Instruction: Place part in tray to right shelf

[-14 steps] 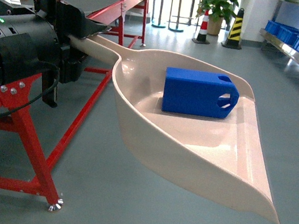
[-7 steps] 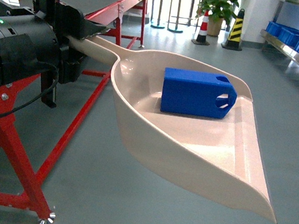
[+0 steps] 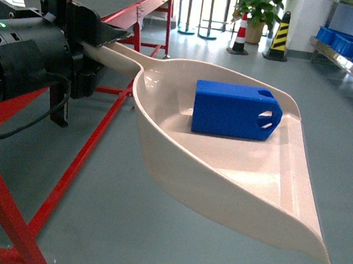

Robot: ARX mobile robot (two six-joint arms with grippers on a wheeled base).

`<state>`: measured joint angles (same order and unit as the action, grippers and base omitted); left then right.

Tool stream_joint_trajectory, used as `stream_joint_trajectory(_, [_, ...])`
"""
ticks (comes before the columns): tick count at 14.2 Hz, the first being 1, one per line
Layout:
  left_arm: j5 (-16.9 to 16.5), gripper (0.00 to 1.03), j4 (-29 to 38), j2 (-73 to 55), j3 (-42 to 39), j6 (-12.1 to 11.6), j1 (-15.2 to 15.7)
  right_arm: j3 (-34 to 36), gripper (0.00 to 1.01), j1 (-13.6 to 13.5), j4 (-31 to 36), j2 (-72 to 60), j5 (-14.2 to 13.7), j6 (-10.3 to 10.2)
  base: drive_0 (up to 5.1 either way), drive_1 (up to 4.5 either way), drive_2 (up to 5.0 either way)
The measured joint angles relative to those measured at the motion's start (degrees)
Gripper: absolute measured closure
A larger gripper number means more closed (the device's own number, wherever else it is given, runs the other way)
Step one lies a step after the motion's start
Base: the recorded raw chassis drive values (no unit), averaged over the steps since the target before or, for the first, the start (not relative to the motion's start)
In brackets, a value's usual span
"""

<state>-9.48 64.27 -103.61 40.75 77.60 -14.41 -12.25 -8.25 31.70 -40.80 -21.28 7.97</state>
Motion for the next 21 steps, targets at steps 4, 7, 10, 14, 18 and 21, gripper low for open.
stream_joint_trajectory(4, [0.0,0.91,0.1,0.0,0.0,0.0,0.0,0.0,0.03,0.0,0.0,0.0,0.0,0.0,-0.1,3.99,-4.2])
stream_joint_trajectory(7, [0.0,0.91,0.0,0.0,0.0,0.0,0.0,0.0,0.03,0.0,0.0,0.0,0.0,0.0,-0.1,3.97,-4.2])
stream_joint_trajectory(10, [0.0,0.91,0.0,0.0,0.0,0.0,-0.1,0.0,0.03,0.0,0.0,0.0,0.0,0.0,0.0,4.06,-4.1])
stream_joint_trajectory(14, [0.0,0.91,0.0,0.0,0.0,0.0,0.0,0.0,0.03,0.0,0.0,0.0,0.0,0.0,-0.1,3.97,-4.2])
stream_joint_trajectory(18, [0.0,0.91,0.0,0.0,0.0,0.0,-0.1,0.0,0.03,0.0,-0.1,0.0,0.0,0.0,-0.2,3.89,-4.3])
stream_joint_trajectory(21, [0.2,0.91,0.0,0.0,0.0,0.0,0.2,0.0,0.03,0.0,0.0,-0.1,0.0,0.0,-0.6,3.50,-4.7])
